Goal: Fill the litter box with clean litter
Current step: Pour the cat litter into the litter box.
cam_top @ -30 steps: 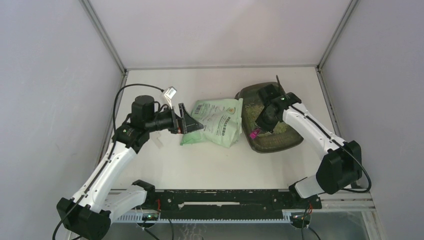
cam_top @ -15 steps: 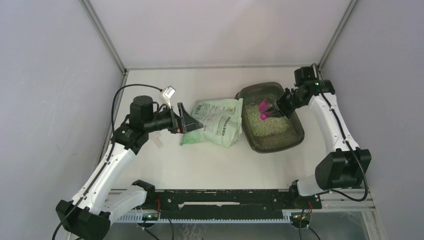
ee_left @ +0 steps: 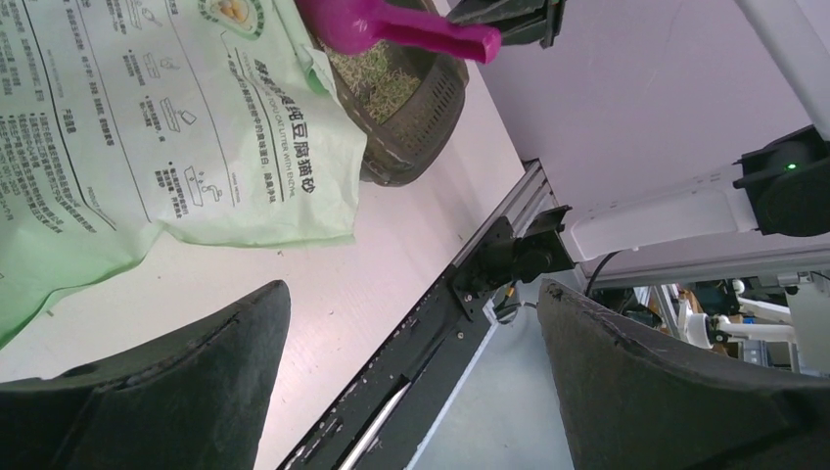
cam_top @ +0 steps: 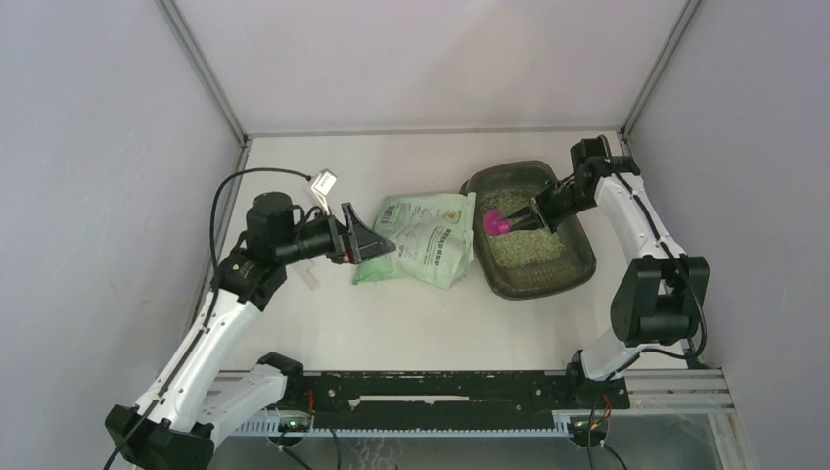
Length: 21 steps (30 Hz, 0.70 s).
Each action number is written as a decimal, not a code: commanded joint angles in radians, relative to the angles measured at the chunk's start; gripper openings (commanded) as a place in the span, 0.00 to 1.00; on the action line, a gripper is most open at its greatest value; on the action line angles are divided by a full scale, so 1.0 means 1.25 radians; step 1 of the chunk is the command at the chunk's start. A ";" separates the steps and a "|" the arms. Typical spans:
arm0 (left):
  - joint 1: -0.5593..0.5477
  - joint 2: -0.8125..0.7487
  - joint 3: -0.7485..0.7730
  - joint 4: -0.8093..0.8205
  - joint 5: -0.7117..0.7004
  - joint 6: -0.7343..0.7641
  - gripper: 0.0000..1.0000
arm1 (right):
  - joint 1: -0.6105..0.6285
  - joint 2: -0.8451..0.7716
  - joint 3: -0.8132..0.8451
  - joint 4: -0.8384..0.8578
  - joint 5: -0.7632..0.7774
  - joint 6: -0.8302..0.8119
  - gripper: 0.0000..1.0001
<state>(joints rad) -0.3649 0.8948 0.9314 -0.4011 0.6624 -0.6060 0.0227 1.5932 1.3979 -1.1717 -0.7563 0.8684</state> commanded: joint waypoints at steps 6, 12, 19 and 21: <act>0.007 -0.003 -0.025 0.029 0.016 -0.004 1.00 | -0.041 -0.013 0.079 0.018 -0.044 -0.018 0.00; 0.009 -0.003 -0.021 0.004 0.003 0.009 1.00 | 0.013 -0.101 0.161 -0.041 0.121 -0.163 0.00; 0.010 0.014 0.004 -0.014 -0.024 0.015 1.00 | 0.164 -0.321 0.038 -0.034 0.492 -0.267 0.00; 0.009 0.021 0.013 -0.028 -0.034 0.021 1.00 | 0.202 -0.362 -0.014 -0.027 0.551 -0.264 0.00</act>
<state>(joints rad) -0.3630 0.9104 0.9070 -0.4244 0.6483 -0.6025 0.1928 1.2526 1.4818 -1.2083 -0.3439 0.6086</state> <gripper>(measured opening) 0.996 0.083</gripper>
